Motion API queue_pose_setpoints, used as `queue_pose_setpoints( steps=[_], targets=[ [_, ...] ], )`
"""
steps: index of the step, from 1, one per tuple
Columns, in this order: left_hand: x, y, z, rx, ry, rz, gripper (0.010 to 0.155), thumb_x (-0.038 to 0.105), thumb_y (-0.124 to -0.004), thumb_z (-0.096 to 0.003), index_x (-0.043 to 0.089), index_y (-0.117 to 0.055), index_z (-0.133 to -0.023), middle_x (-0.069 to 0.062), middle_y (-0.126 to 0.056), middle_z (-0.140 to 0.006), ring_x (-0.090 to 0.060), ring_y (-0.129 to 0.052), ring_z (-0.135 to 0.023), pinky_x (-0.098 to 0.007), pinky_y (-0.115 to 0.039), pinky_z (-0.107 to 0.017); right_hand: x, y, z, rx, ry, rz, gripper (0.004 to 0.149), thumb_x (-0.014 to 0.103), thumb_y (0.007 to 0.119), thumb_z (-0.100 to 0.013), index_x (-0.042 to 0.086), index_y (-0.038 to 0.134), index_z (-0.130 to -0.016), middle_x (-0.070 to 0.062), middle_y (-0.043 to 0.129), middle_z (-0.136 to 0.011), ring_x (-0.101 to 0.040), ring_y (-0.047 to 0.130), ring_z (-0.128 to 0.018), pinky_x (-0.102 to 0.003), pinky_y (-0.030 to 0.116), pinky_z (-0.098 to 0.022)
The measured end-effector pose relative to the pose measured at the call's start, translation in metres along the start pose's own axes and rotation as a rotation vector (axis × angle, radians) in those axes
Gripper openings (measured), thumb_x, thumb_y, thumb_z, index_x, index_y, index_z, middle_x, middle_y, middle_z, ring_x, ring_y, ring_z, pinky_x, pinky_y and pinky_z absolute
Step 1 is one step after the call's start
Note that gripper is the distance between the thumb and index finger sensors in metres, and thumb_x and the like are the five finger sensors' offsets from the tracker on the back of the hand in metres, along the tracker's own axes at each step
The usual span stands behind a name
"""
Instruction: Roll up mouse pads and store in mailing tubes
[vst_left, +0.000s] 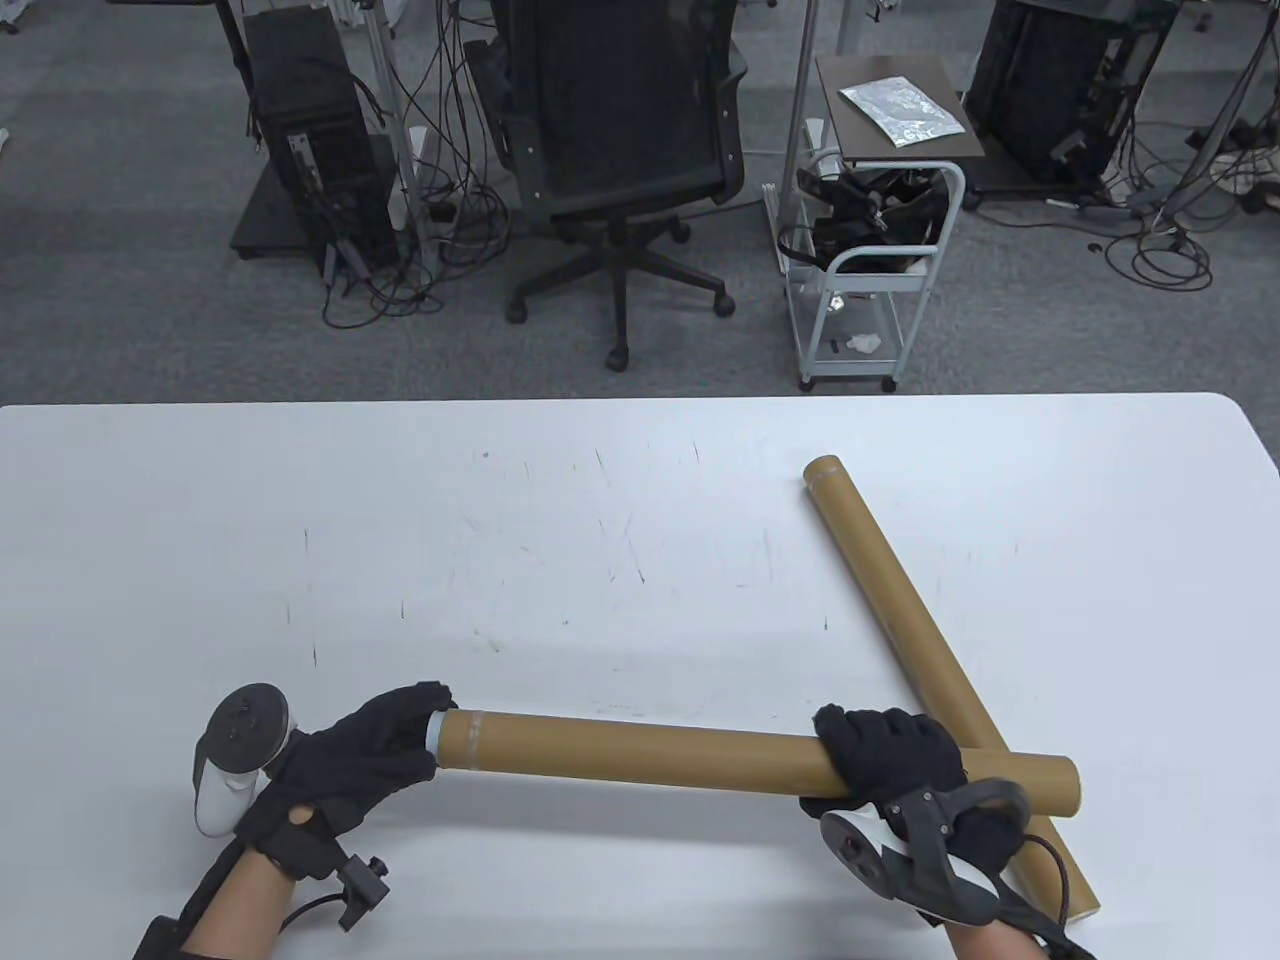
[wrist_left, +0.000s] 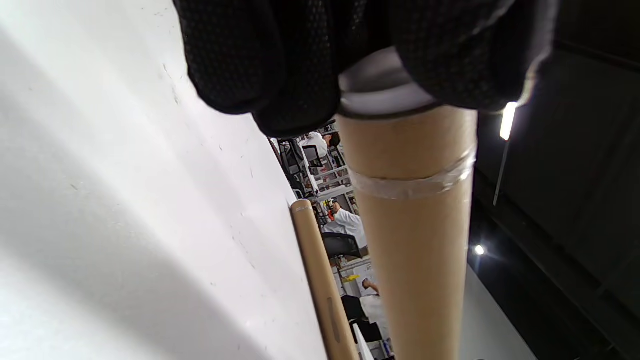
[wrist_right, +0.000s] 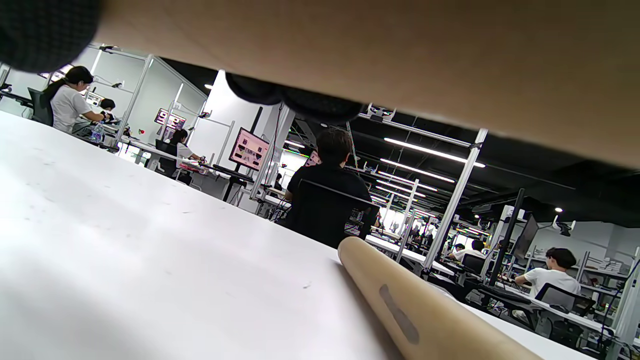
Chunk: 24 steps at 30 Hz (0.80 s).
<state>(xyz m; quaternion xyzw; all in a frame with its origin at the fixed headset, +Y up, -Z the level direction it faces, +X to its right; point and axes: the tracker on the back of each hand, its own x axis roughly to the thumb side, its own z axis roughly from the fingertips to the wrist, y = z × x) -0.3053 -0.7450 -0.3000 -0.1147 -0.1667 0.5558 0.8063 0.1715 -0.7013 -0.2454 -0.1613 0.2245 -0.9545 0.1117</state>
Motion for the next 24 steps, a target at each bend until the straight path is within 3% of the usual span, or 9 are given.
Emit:
queue_pose_setpoints(
  steps=[3, 9, 11, 13, 14, 17, 21, 24],
  targets=[
    [0.003, -0.002, 0.0, 0.007, 0.012, -0.104, 0.067, 0.05, -0.087, -0.0322, 0.046, -0.067, -0.096, 0.011, -0.084, -0.097, -0.009, -0.098, -0.074, -0.023, -0.088, -0.056, 0.0, 0.002, 0.001, 0.005, -0.009, 0.016, 0.071, 0.069, 0.074, -0.032, 0.031, 0.066, -0.092, 0.005, 0.084, -0.081, -0.017, 0.088, -0.067, -0.041, 0.073, -0.062],
    [0.007, -0.008, 0.002, 0.065, 0.006, -0.107, 0.065, 0.049, -0.083, -0.0378, 0.043, -0.065, -0.099, 0.008, -0.081, -0.101, -0.011, -0.095, -0.081, -0.024, -0.086, -0.059, -0.001, 0.002, 0.0, 0.011, 0.01, 0.012, 0.071, 0.069, 0.075, -0.032, 0.031, 0.066, -0.092, 0.005, 0.084, -0.081, -0.017, 0.089, -0.067, -0.042, 0.073, -0.061],
    [0.011, -0.017, 0.001, 0.042, -0.011, -0.117, 0.067, 0.046, -0.078, -0.0437, 0.041, -0.053, -0.105, 0.004, -0.069, -0.11, -0.015, -0.085, -0.093, -0.027, -0.081, -0.066, -0.001, 0.003, -0.001, 0.009, 0.025, 0.017, 0.071, 0.069, 0.074, -0.033, 0.03, 0.066, -0.092, 0.005, 0.084, -0.081, -0.018, 0.089, -0.066, -0.042, 0.073, -0.061],
    [0.018, -0.032, 0.0, -0.035, -0.037, -0.125, 0.079, 0.047, -0.076, -0.0449, 0.036, -0.032, -0.109, -0.003, -0.04, -0.119, -0.022, -0.063, -0.107, -0.034, -0.071, -0.076, -0.001, 0.003, -0.001, 0.009, 0.044, 0.02, 0.071, 0.069, 0.075, -0.033, 0.03, 0.067, -0.092, 0.004, 0.085, -0.08, -0.018, 0.089, -0.066, -0.042, 0.074, -0.06],
    [0.022, -0.038, 0.001, -0.019, -0.026, -0.16, 0.08, 0.041, -0.076, -0.0473, 0.034, -0.024, -0.108, -0.004, -0.03, -0.118, -0.023, -0.056, -0.109, -0.035, -0.068, -0.077, -0.002, 0.003, -0.001, 0.011, 0.048, 0.02, 0.071, 0.069, 0.075, -0.033, 0.03, 0.067, -0.092, 0.004, 0.084, -0.08, -0.018, 0.089, -0.066, -0.042, 0.074, -0.06],
    [0.025, -0.035, 0.004, 0.018, -0.043, -0.35, 0.08, 0.044, -0.076, -0.0467, 0.035, -0.025, -0.108, 0.001, -0.036, -0.119, -0.018, -0.06, -0.11, -0.034, -0.069, -0.078, -0.003, 0.002, 0.0, 0.017, 0.052, 0.023, 0.071, 0.069, 0.075, -0.033, 0.03, 0.066, -0.092, 0.005, 0.084, -0.081, -0.018, 0.089, -0.067, -0.042, 0.073, -0.061],
    [0.017, -0.032, 0.004, 0.036, -0.008, -0.364, 0.085, 0.058, -0.074, -0.0428, 0.045, -0.021, -0.107, 0.007, -0.034, -0.122, -0.02, -0.051, -0.113, -0.037, -0.06, -0.083, -0.009, 0.001, -0.011, 0.046, 0.086, -0.007, 0.071, 0.068, 0.076, -0.032, 0.031, 0.066, -0.092, 0.005, 0.084, -0.082, -0.018, 0.088, -0.068, -0.043, 0.073, -0.062],
    [0.007, -0.032, 0.002, 0.016, 0.041, -0.43, 0.079, 0.061, -0.072, -0.0412, 0.044, -0.034, -0.108, 0.007, -0.04, -0.12, -0.021, -0.051, -0.112, -0.038, -0.057, -0.084, -0.038, 0.006, -0.019, 0.121, 0.197, -0.01, 0.071, 0.068, 0.074, -0.033, 0.03, 0.067, -0.093, 0.005, 0.085, -0.081, -0.018, 0.09, -0.067, -0.043, 0.075, -0.06]
  ],
)
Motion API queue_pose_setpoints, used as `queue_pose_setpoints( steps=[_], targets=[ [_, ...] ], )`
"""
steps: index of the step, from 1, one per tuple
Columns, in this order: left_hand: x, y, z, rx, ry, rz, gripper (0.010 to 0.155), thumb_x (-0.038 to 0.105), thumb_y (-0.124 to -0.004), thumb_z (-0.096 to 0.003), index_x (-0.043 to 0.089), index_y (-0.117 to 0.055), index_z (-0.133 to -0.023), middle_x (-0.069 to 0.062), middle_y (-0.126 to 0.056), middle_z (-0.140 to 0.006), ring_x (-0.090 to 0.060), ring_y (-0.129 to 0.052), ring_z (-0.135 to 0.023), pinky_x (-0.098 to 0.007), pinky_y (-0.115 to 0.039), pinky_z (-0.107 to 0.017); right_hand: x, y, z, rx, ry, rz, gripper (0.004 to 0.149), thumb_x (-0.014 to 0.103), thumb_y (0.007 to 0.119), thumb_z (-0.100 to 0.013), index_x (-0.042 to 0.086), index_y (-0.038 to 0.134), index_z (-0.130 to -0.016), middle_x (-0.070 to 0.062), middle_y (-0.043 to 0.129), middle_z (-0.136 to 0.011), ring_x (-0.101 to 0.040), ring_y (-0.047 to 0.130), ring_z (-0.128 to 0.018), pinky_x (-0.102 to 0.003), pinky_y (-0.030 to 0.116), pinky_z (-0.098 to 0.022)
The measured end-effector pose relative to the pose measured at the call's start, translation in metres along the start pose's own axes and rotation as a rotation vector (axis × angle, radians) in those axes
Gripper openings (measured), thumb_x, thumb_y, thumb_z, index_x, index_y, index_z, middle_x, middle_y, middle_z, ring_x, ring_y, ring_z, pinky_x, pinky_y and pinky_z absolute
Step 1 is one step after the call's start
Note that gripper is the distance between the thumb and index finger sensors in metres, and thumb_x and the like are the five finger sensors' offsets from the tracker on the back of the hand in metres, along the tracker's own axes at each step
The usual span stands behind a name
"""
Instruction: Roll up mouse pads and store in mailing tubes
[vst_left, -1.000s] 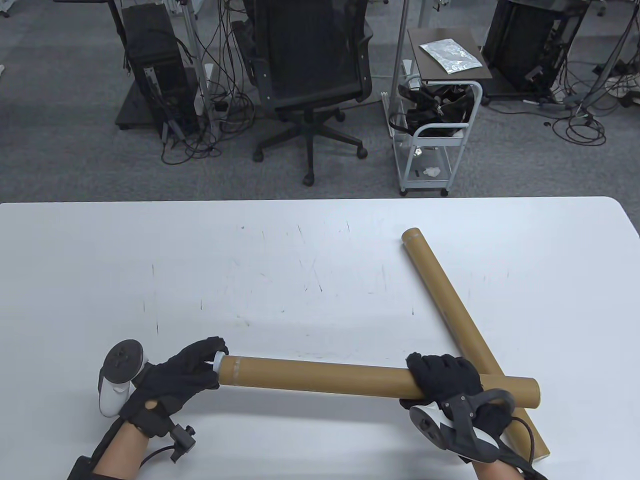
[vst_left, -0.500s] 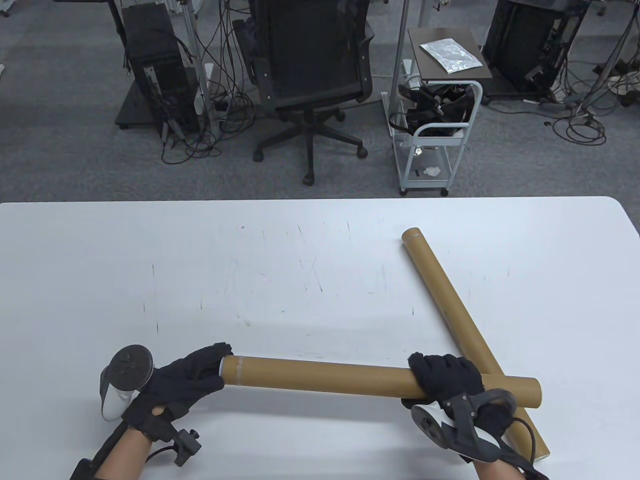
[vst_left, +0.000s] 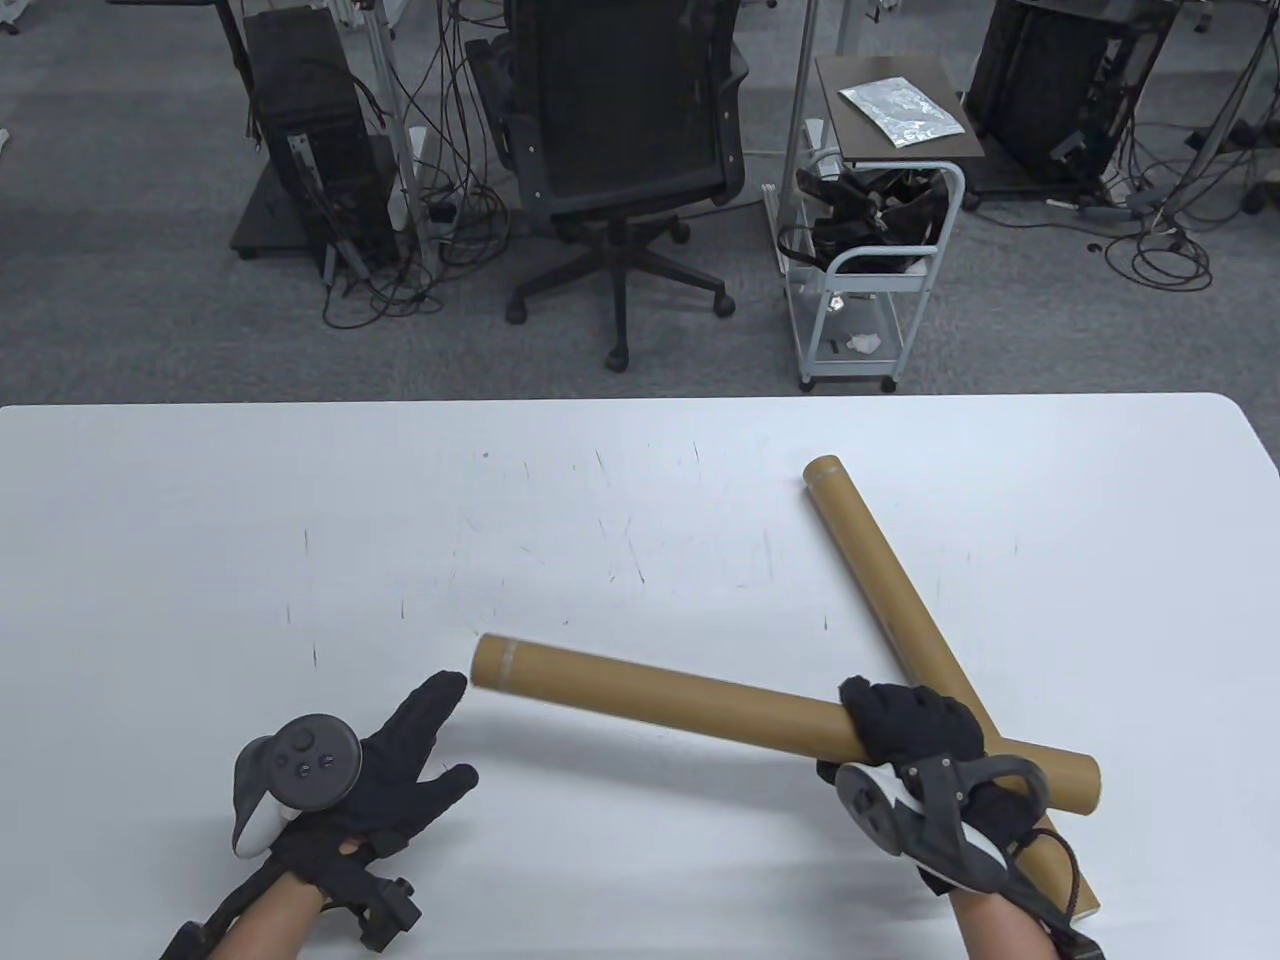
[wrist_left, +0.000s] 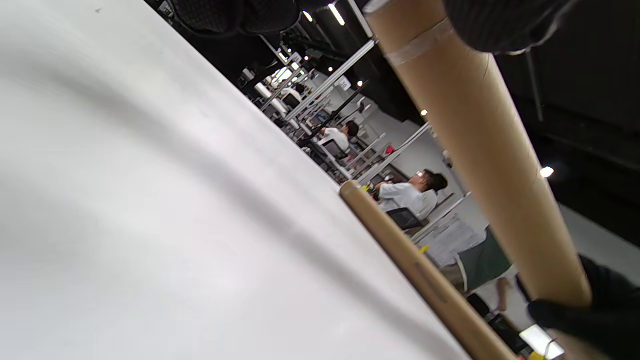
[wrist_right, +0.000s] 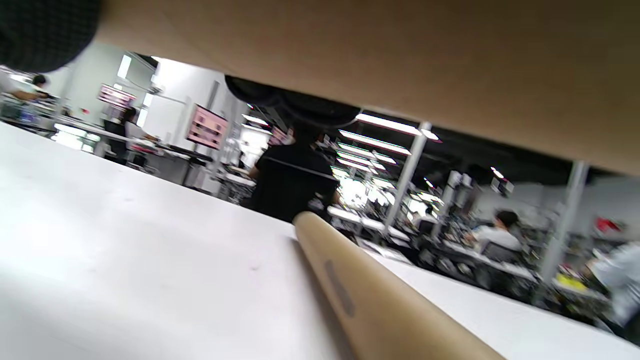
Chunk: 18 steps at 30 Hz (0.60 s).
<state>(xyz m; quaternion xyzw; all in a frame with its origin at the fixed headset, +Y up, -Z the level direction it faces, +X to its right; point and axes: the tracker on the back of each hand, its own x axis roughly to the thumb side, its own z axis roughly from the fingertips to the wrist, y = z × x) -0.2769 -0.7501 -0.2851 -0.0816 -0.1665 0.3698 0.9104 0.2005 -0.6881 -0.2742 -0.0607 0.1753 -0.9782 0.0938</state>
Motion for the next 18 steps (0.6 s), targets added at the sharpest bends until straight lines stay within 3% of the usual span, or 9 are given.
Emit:
queue_pose_setpoints(
  steps=[6, 9, 14, 18],
  targets=[
    [-0.002, 0.004, -0.001, 0.04, 0.037, -0.332, 0.062, 0.062, -0.072, -0.0398, 0.039, -0.065, -0.097, 0.009, -0.067, -0.11, -0.021, -0.066, -0.104, -0.038, -0.061, -0.082, -0.096, 0.013, -0.019, 0.227, 0.377, -0.091, 0.076, 0.054, 0.078, -0.04, 0.019, 0.058, -0.104, -0.007, 0.078, -0.092, -0.029, 0.083, -0.077, -0.052, 0.069, -0.066],
    [0.002, 0.004, 0.0, 0.053, 0.032, -0.412, 0.054, 0.06, -0.07, -0.0406, 0.038, -0.076, -0.089, 0.009, -0.079, -0.101, -0.021, -0.076, -0.097, -0.038, -0.067, -0.078, -0.131, 0.025, -0.018, 0.35, 0.485, -0.116, 0.078, 0.048, 0.078, -0.043, 0.014, 0.053, -0.108, -0.013, 0.073, -0.097, -0.034, 0.079, -0.08, -0.057, 0.067, -0.067],
    [0.004, 0.001, -0.002, 0.042, 0.025, -0.436, 0.05, 0.059, -0.069, -0.041, 0.036, -0.081, -0.084, 0.009, -0.084, -0.097, -0.021, -0.08, -0.094, -0.038, -0.069, -0.076, -0.17, 0.059, -0.009, 0.495, 0.604, -0.102, 0.079, 0.044, 0.077, -0.044, 0.012, 0.049, -0.11, -0.014, 0.071, -0.1, -0.036, 0.078, -0.082, -0.059, 0.07, -0.067],
    [0.001, -0.002, -0.003, 0.022, 0.037, -0.454, 0.05, 0.058, -0.069, -0.0413, 0.036, -0.081, -0.084, 0.009, -0.084, -0.097, -0.021, -0.08, -0.094, -0.037, -0.07, -0.076, -0.181, 0.085, -0.008, 0.576, 0.635, -0.152, 0.079, 0.042, 0.076, -0.044, 0.01, 0.048, -0.111, -0.017, 0.069, -0.102, -0.038, 0.076, -0.083, -0.062, 0.068, -0.067]
  ],
)
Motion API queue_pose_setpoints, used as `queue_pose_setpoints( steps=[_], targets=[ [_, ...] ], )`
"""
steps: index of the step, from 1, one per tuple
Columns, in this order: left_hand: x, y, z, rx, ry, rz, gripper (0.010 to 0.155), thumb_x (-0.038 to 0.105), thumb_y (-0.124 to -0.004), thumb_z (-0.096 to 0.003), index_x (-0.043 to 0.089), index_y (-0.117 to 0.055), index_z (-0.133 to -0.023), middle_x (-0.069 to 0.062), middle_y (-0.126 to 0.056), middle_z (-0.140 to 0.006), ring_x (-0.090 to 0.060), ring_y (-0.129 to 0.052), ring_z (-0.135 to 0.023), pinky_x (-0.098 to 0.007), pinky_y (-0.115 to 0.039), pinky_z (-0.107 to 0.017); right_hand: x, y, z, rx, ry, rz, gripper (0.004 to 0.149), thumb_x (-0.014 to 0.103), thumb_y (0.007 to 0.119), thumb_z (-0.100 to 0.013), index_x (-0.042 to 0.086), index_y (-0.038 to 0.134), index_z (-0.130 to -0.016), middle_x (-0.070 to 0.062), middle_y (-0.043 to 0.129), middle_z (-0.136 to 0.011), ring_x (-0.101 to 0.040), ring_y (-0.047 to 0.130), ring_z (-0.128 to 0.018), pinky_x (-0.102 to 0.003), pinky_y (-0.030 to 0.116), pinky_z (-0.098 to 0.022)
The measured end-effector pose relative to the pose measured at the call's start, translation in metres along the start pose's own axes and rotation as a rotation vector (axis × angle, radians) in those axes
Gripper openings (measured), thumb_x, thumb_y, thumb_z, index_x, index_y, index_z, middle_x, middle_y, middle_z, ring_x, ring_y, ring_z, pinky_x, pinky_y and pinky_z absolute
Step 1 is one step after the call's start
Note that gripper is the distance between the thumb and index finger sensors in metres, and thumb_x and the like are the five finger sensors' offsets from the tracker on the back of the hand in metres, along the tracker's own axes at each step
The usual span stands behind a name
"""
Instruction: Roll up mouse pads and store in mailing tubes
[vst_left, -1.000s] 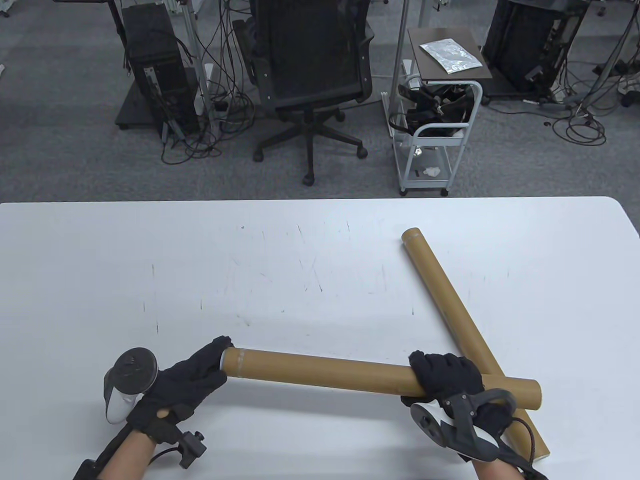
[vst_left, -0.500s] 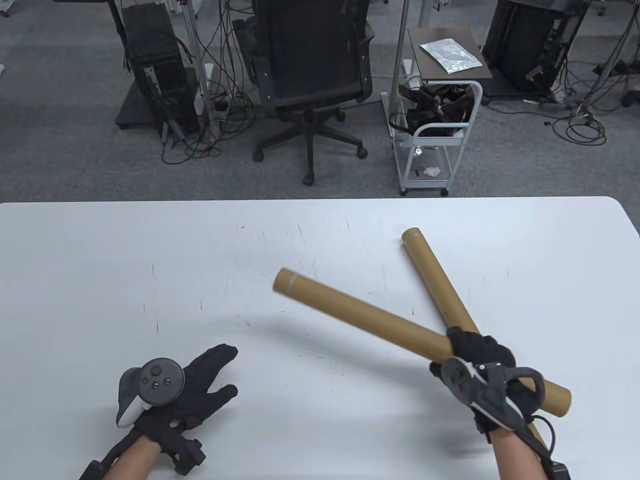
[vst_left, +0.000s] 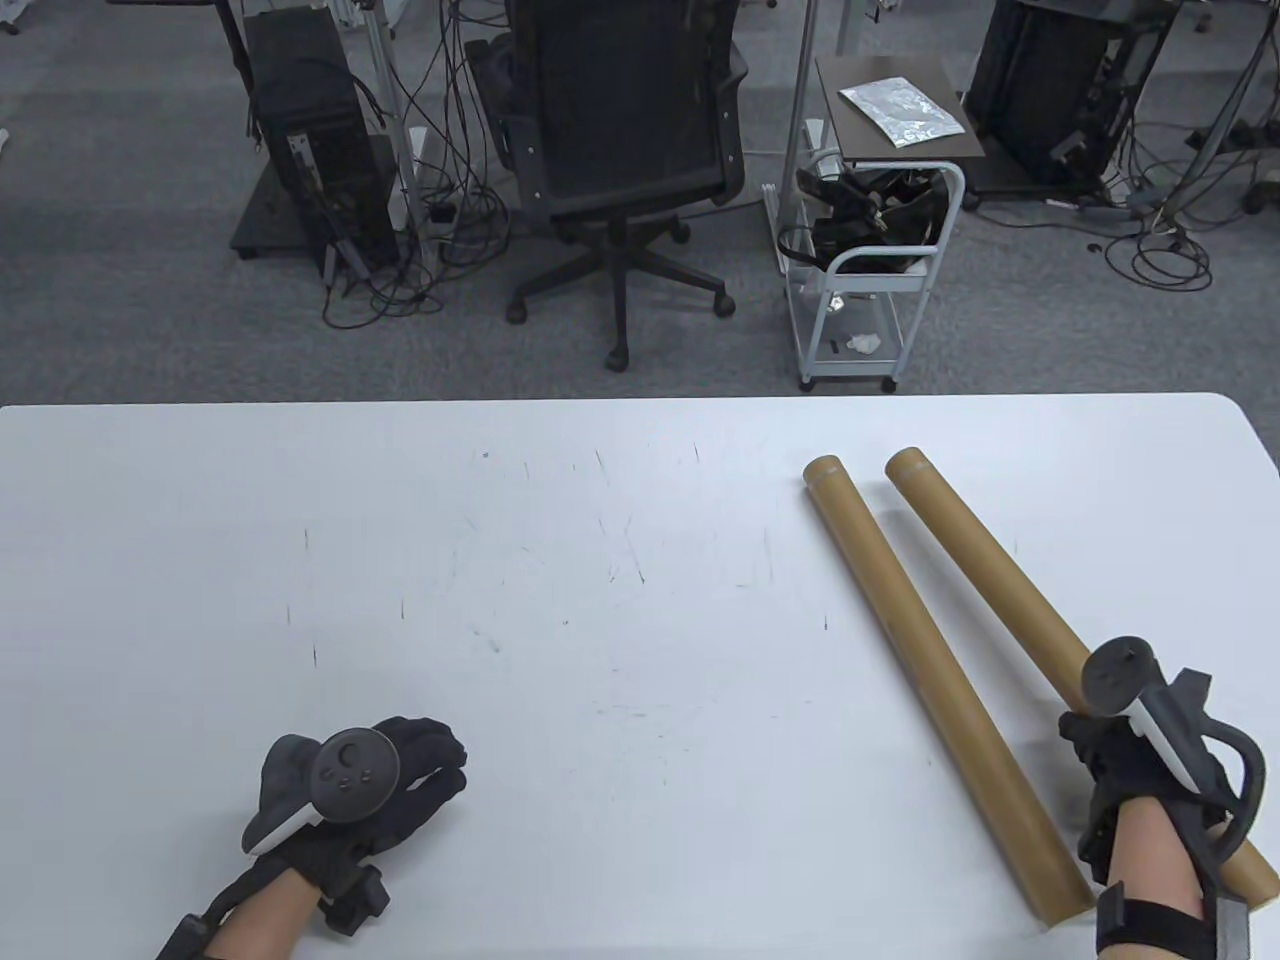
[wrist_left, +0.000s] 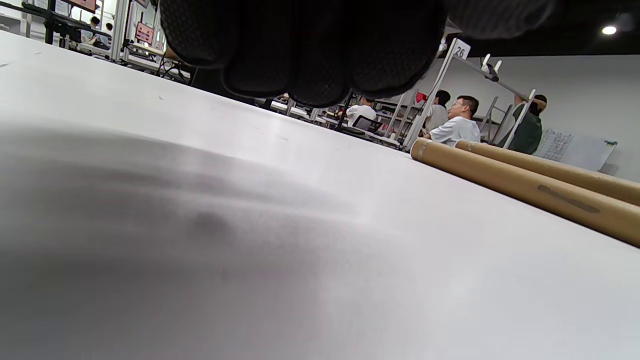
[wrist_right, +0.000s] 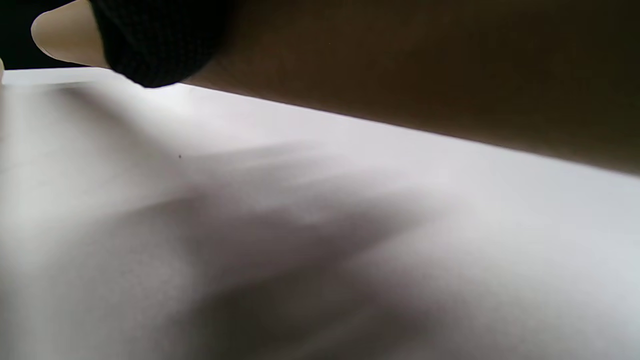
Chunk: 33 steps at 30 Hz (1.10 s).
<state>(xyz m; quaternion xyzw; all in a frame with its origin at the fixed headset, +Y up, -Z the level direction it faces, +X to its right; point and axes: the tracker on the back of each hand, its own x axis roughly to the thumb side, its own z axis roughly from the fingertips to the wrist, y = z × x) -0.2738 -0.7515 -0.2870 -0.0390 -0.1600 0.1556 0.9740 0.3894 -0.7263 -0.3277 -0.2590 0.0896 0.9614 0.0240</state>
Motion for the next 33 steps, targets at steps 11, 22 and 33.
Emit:
queue_pose_setpoints(
  steps=[11, 22, 33],
  targets=[
    [0.002, 0.005, 0.001, 0.016, -0.012, -0.067, 0.049, 0.057, -0.068, -0.0416, 0.037, -0.08, -0.085, 0.009, -0.084, -0.097, -0.02, -0.081, -0.093, -0.037, -0.07, -0.076, 0.005, 0.017, -0.03, 0.043, -0.005, 0.114, 0.078, 0.046, 0.076, -0.042, 0.011, 0.055, -0.109, -0.013, 0.077, -0.101, -0.033, 0.083, -0.084, -0.057, 0.064, -0.069],
    [-0.004, 0.006, 0.002, 0.013, 0.002, -0.093, 0.054, 0.06, -0.069, -0.0396, 0.038, -0.08, -0.087, 0.009, -0.083, -0.099, -0.021, -0.081, -0.094, -0.036, -0.072, -0.075, 0.012, -0.033, 0.001, -0.039, 0.101, 0.135, 0.089, 0.059, 0.062, -0.045, 0.014, 0.032, -0.115, -0.017, 0.046, -0.118, -0.044, 0.053, -0.103, -0.064, 0.041, -0.076],
    [-0.011, 0.016, 0.006, 0.072, 0.145, -0.324, 0.062, 0.068, -0.069, -0.034, 0.039, -0.075, -0.089, 0.009, -0.08, -0.1, -0.022, -0.08, -0.094, -0.032, -0.075, -0.07, 0.161, -0.033, 0.114, -0.232, -0.466, 0.056, 0.081, 0.062, 0.057, -0.044, 0.027, 0.036, -0.114, -0.006, 0.037, -0.122, -0.041, 0.042, -0.109, -0.063, 0.039, -0.077]
  ],
)
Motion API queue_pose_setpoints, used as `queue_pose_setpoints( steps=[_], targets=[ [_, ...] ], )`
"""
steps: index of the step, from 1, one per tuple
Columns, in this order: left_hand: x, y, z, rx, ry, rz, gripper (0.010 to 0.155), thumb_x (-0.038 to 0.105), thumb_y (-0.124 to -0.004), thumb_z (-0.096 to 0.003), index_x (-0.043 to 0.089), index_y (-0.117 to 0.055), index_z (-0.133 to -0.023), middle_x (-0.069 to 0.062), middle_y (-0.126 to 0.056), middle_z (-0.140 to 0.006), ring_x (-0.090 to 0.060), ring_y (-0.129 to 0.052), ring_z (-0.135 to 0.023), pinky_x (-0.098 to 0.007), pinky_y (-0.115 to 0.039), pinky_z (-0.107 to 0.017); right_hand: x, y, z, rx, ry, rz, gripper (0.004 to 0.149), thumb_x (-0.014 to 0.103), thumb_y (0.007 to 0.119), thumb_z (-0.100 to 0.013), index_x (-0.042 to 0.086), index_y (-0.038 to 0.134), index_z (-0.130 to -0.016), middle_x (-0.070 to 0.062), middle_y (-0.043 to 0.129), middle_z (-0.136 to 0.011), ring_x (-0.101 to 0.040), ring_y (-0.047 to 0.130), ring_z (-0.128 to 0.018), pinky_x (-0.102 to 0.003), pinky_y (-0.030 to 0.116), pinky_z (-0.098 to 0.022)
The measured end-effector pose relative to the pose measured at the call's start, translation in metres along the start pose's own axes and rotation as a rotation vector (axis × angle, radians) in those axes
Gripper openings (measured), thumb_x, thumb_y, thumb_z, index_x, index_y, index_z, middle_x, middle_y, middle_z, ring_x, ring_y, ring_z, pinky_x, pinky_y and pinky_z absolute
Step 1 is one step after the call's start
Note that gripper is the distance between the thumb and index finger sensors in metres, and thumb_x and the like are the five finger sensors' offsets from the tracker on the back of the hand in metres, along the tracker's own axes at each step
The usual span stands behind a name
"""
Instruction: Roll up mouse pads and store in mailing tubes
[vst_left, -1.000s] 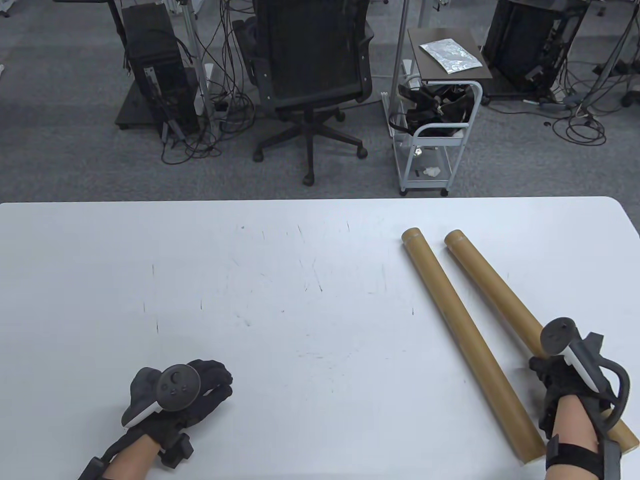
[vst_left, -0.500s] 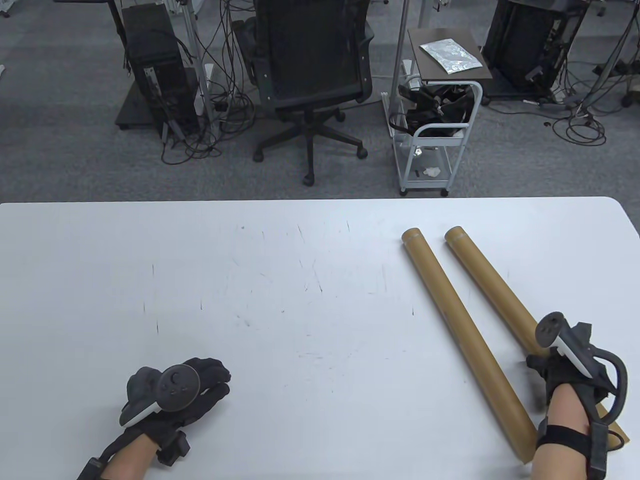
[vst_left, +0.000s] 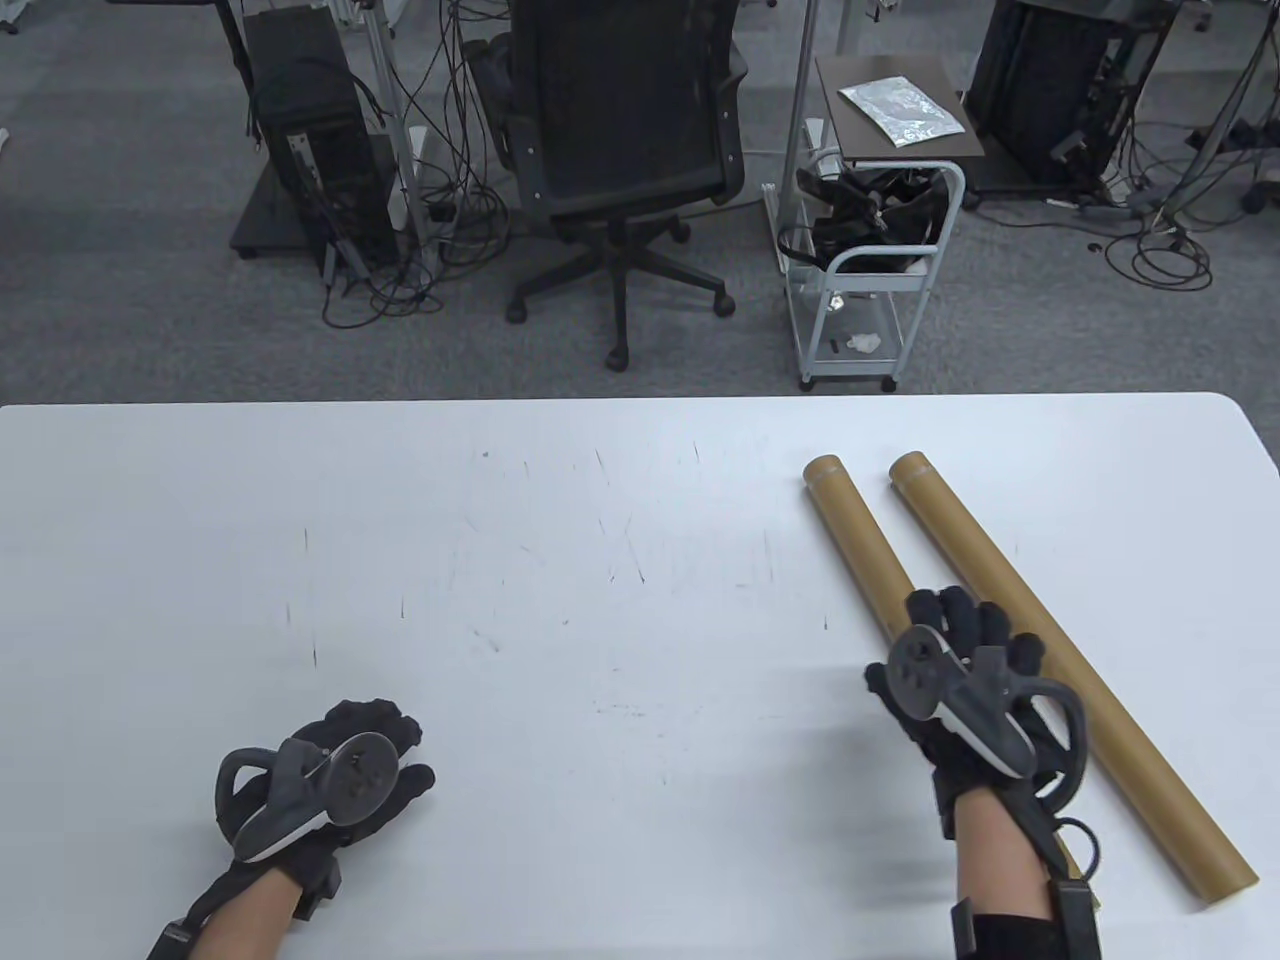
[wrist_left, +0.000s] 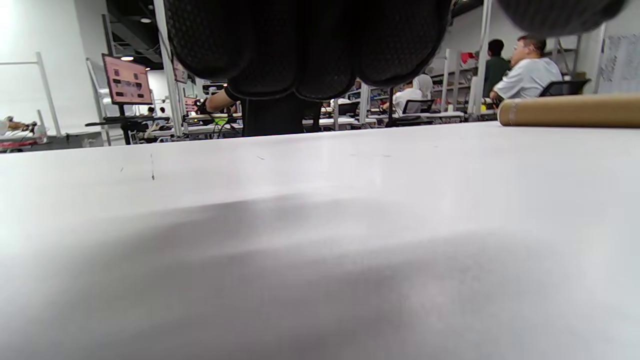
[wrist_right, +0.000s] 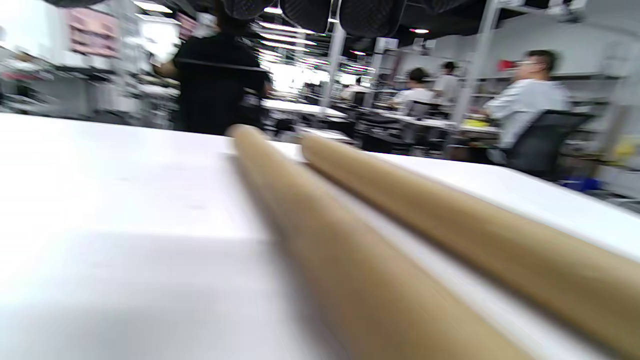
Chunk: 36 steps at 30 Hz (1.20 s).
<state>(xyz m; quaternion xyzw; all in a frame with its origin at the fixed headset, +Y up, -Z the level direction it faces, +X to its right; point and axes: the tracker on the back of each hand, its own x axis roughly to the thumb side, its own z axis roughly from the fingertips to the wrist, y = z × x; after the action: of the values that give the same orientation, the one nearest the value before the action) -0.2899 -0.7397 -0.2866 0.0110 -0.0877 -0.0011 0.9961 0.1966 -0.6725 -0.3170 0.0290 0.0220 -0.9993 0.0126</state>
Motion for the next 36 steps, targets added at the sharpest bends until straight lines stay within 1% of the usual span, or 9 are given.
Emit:
queue_pose_setpoints(
  steps=[2, 4, 6, 9, 11, 13, 16, 20, 36],
  targets=[
    [0.0, 0.0, 0.0, 0.003, 0.001, 0.027, 0.064, 0.069, -0.069, -0.0339, 0.038, -0.074, -0.09, 0.009, -0.079, -0.101, -0.023, -0.079, -0.095, -0.033, -0.074, -0.07, 0.029, 0.002, 0.014, -0.096, -0.086, -0.08, 0.074, 0.058, 0.06, -0.045, 0.028, 0.044, -0.111, -0.005, 0.047, -0.119, -0.037, 0.048, -0.108, -0.062, 0.04, -0.077],
    [0.001, 0.001, 0.002, 0.014, -0.005, 0.014, 0.067, 0.07, -0.069, -0.0331, 0.039, -0.071, -0.093, 0.009, -0.075, -0.105, -0.022, -0.075, -0.099, -0.034, -0.072, -0.073, 0.051, 0.006, 0.027, -0.144, -0.167, -0.105, 0.074, 0.058, 0.059, -0.045, 0.028, 0.044, -0.111, -0.005, 0.046, -0.119, -0.036, 0.047, -0.109, -0.062, 0.038, -0.078],
    [0.002, 0.002, 0.004, 0.024, -0.015, -0.003, 0.074, 0.072, -0.068, -0.0321, 0.043, -0.061, -0.1, 0.01, -0.061, -0.115, -0.023, -0.063, -0.108, -0.038, -0.064, -0.081, 0.063, 0.015, 0.037, -0.129, -0.22, -0.051, 0.079, 0.06, 0.059, -0.045, 0.027, 0.039, -0.113, -0.006, 0.04, -0.121, -0.038, 0.041, -0.11, -0.063, 0.035, -0.078],
    [0.003, 0.001, 0.004, 0.015, -0.03, -0.01, 0.087, 0.076, -0.066, -0.0296, 0.052, -0.036, -0.108, 0.011, -0.028, -0.125, -0.028, -0.03, -0.119, -0.049, -0.04, -0.09, 0.062, 0.037, 0.046, -0.123, -0.247, 0.076, 0.086, 0.064, 0.056, -0.043, 0.027, 0.027, -0.115, -0.007, 0.024, -0.123, -0.04, 0.023, -0.112, -0.064, 0.025, -0.078],
    [0.003, -0.001, 0.003, -0.006, -0.03, -0.051, 0.092, 0.079, -0.066, -0.0282, 0.055, -0.024, -0.107, 0.011, -0.009, -0.124, -0.028, -0.013, -0.119, -0.053, -0.028, -0.09, 0.056, 0.049, 0.044, 0.023, -0.261, 0.136, 0.087, 0.063, 0.058, -0.043, 0.026, 0.025, -0.115, -0.008, 0.019, -0.122, -0.042, 0.015, -0.11, -0.065, 0.02, -0.076],
    [0.003, -0.002, 0.002, -0.018, -0.031, -0.062, 0.095, 0.08, -0.064, -0.0282, 0.055, -0.014, -0.105, 0.011, 0.001, -0.122, -0.027, -0.004, -0.117, -0.055, -0.021, -0.089, 0.047, 0.053, 0.039, 0.029, -0.223, 0.134, 0.089, 0.064, 0.057, -0.043, 0.027, 0.019, -0.114, -0.007, 0.011, -0.122, -0.041, 0.01, -0.109, -0.064, 0.016, -0.076],
    [0.001, -0.004, 0.002, -0.03, -0.033, -0.056, 0.095, 0.082, -0.061, -0.0275, 0.056, -0.013, -0.105, 0.013, 0.0, -0.122, -0.026, -0.003, -0.117, -0.055, -0.019, -0.089, 0.042, 0.057, 0.035, 0.049, -0.2, 0.065, 0.089, 0.064, 0.059, -0.043, 0.027, 0.018, -0.114, -0.006, 0.01, -0.122, -0.04, 0.007, -0.11, -0.064, 0.013, -0.076],
    [-0.005, -0.006, -0.001, -0.037, -0.014, -0.01, 0.094, 0.082, -0.06, -0.0271, 0.055, -0.018, -0.107, 0.012, -0.015, -0.125, -0.026, -0.006, -0.118, -0.054, -0.017, -0.089, 0.044, 0.058, 0.032, 0.031, -0.203, 0.094, 0.089, 0.064, 0.058, -0.043, 0.028, 0.018, -0.114, -0.006, 0.01, -0.122, -0.039, 0.007, -0.11, -0.064, 0.013, -0.076],
    [-0.003, -0.015, -0.008, -0.082, -0.026, 0.0, 0.09, 0.081, -0.06, -0.0287, 0.056, -0.023, -0.107, 0.014, -0.013, -0.125, -0.024, -0.007, -0.118, -0.053, -0.018, -0.089, 0.047, 0.059, 0.029, -0.067, -0.266, 0.03, 0.085, 0.063, 0.059, -0.043, 0.035, 0.018, -0.112, 0.002, 0.01, -0.123, -0.031, 0.004, -0.113, -0.059, 0.008, -0.08]
  ],
)
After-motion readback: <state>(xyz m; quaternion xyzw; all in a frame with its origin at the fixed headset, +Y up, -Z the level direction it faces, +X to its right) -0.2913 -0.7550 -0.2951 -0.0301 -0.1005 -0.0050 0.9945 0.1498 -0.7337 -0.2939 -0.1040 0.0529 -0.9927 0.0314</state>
